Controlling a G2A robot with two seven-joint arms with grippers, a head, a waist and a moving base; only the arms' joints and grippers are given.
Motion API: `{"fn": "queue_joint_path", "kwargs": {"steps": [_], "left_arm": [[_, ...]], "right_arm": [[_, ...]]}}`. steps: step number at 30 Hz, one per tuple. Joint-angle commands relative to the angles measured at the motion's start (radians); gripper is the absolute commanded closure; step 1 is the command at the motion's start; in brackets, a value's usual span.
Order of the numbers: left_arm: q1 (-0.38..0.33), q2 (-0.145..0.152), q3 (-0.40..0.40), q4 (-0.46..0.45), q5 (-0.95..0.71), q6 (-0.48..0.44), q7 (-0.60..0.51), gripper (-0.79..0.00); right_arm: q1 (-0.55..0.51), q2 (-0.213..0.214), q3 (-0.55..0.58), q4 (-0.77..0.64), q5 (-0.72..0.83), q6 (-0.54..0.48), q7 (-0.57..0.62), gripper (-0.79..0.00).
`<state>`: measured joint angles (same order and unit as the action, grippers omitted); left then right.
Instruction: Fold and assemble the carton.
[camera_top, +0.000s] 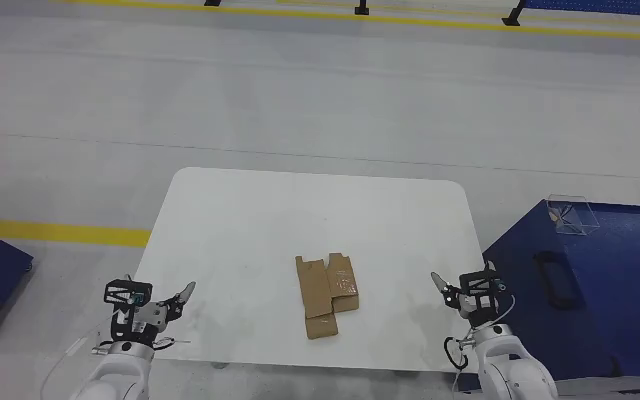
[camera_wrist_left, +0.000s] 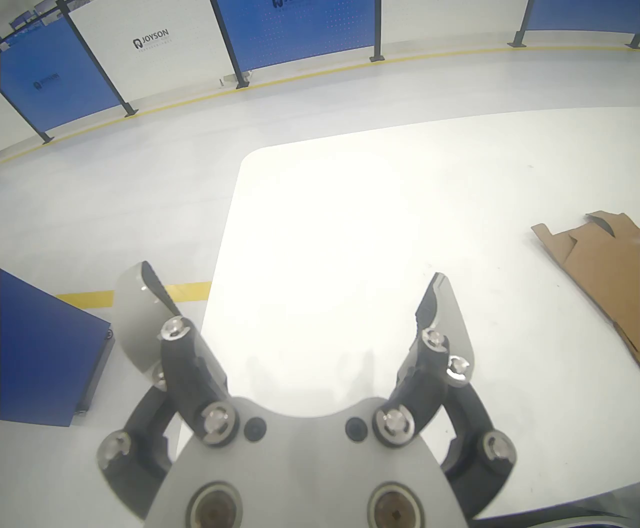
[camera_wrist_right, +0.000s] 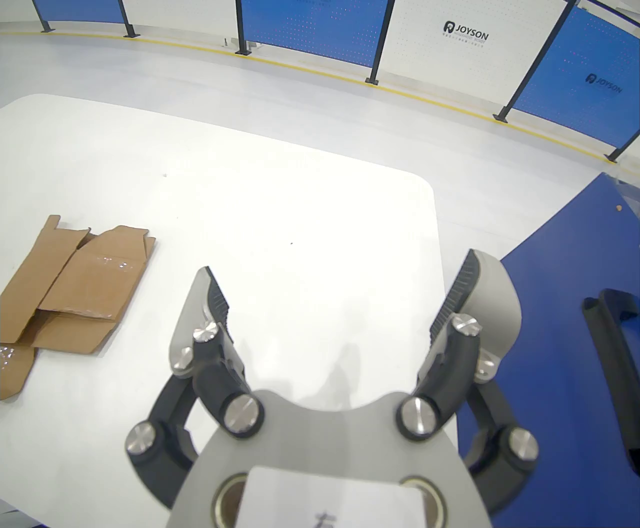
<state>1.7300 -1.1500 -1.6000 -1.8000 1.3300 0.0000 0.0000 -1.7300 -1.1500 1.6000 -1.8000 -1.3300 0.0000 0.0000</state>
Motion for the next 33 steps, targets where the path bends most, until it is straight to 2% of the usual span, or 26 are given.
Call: {"fn": "queue_joint_path", "kwargs": {"steps": [1,4,7,11,14,16,20,21,30,31,33], "left_arm": [[0.000,0.000,0.000,0.000,0.000,0.000,0.000,-0.784],[0.000,-0.001,0.004,-0.003,-0.009,-0.007,-0.002,-0.785],[-0.016,-0.006,0.037,-0.028,-0.144,-0.088,-0.059,-0.785],[-0.093,-0.017,0.110,-0.024,-0.495,-0.245,-0.230,-0.785],[-0.189,-0.023,0.166,0.048,-0.766,-0.327,-0.411,-0.785],[-0.267,-0.030,0.210,0.123,-0.909,-0.335,-0.501,-0.785],[-0.397,-0.042,0.284,0.267,-1.095,-0.361,-0.623,-0.785],[-0.406,-0.042,0.288,0.278,-1.102,-0.356,-0.637,-0.785],[-0.402,-0.044,0.295,0.279,-1.133,-0.356,-0.644,-0.785],[-0.409,-0.051,0.314,0.301,-1.248,-0.339,-0.673,-0.785],[-0.473,-0.059,0.350,0.370,-1.269,-0.308,-0.689,-0.785]], "right_arm": [[0.000,0.000,0.000,0.000,0.000,0.000,0.000,-0.784],[0.000,-0.001,-0.003,-0.002,0.025,-0.013,0.007,-0.785],[0.041,-0.003,0.034,0.005,0.254,-0.107,0.093,-0.785],[0.124,-0.001,0.046,0.104,0.593,-0.283,0.289,-0.785],[0.223,0.002,0.037,0.231,0.852,-0.387,0.482,-0.785],[0.294,0.005,0.031,0.324,1.031,-0.427,0.628,-0.785],[0.421,0.010,0.018,0.493,1.360,-0.402,0.920,-0.785],[0.438,0.012,0.018,0.518,1.385,-0.399,0.960,-0.785],[0.438,0.012,0.018,0.518,1.385,-0.399,0.960,-0.785],[0.435,0.011,0.014,0.521,1.392,-0.391,0.961,-0.785],[0.439,0.010,0.006,0.511,1.410,-0.375,0.943,-0.785]]}}
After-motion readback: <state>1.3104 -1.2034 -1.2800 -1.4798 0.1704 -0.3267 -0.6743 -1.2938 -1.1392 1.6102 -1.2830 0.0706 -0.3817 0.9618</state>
